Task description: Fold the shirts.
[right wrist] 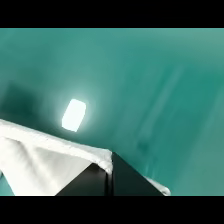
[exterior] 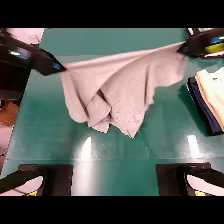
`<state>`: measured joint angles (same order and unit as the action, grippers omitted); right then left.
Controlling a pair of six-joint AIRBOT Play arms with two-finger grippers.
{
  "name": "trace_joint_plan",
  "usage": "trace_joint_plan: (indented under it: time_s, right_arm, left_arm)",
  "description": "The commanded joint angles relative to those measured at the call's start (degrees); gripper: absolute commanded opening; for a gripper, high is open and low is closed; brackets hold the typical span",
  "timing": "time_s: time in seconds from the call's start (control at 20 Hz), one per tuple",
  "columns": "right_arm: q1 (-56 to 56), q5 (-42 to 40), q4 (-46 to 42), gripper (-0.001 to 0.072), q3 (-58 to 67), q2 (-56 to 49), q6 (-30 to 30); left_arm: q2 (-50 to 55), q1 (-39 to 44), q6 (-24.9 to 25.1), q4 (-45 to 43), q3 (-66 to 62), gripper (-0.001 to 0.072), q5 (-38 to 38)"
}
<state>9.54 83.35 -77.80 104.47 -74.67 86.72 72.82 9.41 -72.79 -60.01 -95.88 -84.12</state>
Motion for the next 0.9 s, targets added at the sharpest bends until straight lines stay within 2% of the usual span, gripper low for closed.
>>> trace_joint_plan:
  time_s: [0.0, 0.15, 0.2, 0.25, 0.3, 0.35, 0.4, 0.5, 0.6, 0.75, 0.85]
  right_arm:
    - [0.0, -6.9, 0.1, 0.0013, -3.4, -10.3, 0.2]
    - [0.0, -10.5, 0.1, 0.0016, -3.9, -16.0, 0.2]
    - [0.0, -11.6, 0.1, 0.0016, -3.9, -17.2, 0.3]
    - [0.0, -12.6, 0.1, 0.0018, -3.9, -18.1, 0.3]
    - [-0.2, -13.1, 0.3, 0.0051, -3.9, -18.6, 0.3]
    - [-0.7, -12.9, 0.2, 0.0276, -3.9, -18.8, 0.3]
    - [-1.4, -12.3, 0.3, 0.0390, -3.8, -18.7, 0.3]
    - [-3.3, -8.1, 1.2, 0.0389, -2.9, -17.9, 0.2]
    - [-6.2, -4.5, 7.4, 0.0384, -4.0, -15.6, -1.4]
    - [-10.7, -0.6, 19.5, 0.0377, -11.6, -10.0, -4.3]
    - [-11.7, -1.1, 21.1, 0.0377, -18.9, -5.6, -5.2]
  left_arm:
    - [12.3, 0.0, 0.3, -0.2, 4.9, 0.0023, 9.8]
    - [20.1, 0.0, -2.8, -0.3, 4.9, 0.0025, 14.1]
    - [21.0, -0.1, -2.9, -0.3, 4.9, 0.0108, 14.5]
    - [21.2, -0.4, -2.9, -0.4, 4.9, 0.0387, 14.7]
    - [21.1, -0.9, -3.8, -0.1, 4.6, 0.0612, 14.4]
    - [21.1, -1.9, -4.0, -0.1, 3.7, 0.0622, 12.9]
    - [21.0, -3.2, -4.0, 0.0, 2.6, 0.0621, 10.3]
    - [21.0, -6.6, -3.9, 1.3, 0.5, 0.0620, 2.8]
    - [19.4, -9.7, -3.9, 2.7, 1.9, 0.0620, -0.9]
    - [11.9, -10.6, -3.6, 3.7, 14.3, 0.0620, 3.9]
    - [5.6, -9.8, -3.2, 6.7, 27.6, 0.0621, 10.2]
